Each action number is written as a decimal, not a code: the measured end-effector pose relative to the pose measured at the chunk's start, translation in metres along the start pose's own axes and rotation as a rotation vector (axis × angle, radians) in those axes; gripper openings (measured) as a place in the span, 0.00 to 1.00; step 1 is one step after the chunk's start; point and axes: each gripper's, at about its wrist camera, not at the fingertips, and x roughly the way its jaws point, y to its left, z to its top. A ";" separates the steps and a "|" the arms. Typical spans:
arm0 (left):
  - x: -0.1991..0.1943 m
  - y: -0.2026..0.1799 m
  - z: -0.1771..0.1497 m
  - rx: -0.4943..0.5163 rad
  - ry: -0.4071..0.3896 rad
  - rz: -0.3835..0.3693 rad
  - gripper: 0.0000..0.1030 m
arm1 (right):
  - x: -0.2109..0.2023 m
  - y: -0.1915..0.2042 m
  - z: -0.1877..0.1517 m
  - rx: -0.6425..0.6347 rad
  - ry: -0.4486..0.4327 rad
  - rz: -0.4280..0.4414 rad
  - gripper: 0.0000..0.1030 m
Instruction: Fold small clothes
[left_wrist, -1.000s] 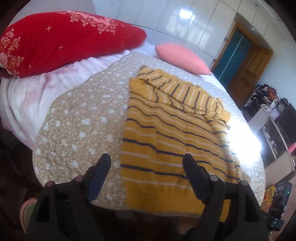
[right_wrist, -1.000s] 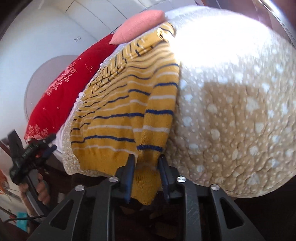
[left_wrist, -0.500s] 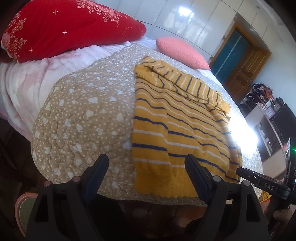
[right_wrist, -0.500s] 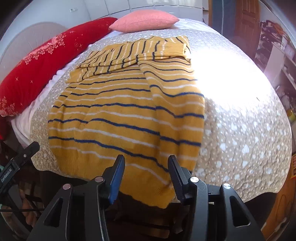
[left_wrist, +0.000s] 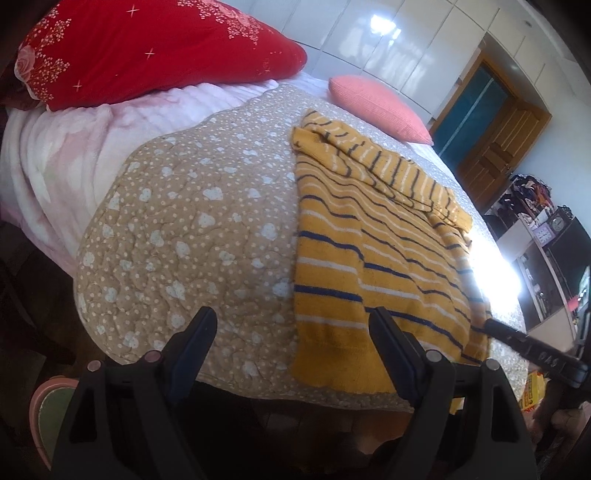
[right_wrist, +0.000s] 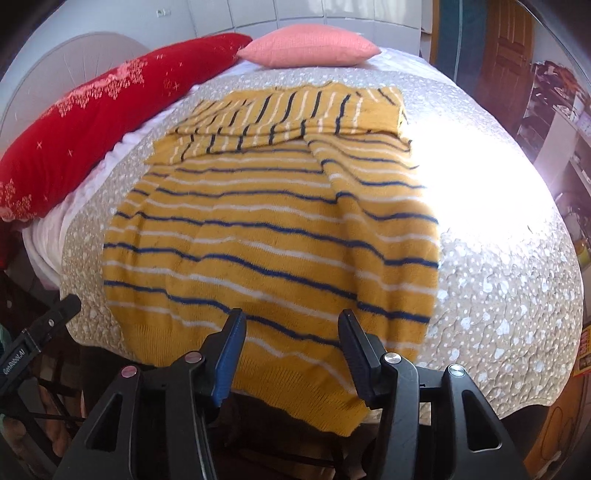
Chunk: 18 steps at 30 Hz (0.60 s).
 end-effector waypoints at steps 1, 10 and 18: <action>0.001 0.003 0.001 -0.009 0.001 0.006 0.81 | -0.001 -0.003 0.004 0.002 -0.017 0.001 0.54; 0.009 -0.008 0.001 0.026 0.037 0.062 0.81 | 0.026 -0.069 0.075 0.012 -0.162 -0.103 0.54; 0.021 -0.034 0.002 0.104 0.071 0.102 0.81 | 0.064 -0.132 0.178 0.064 -0.156 -0.037 0.54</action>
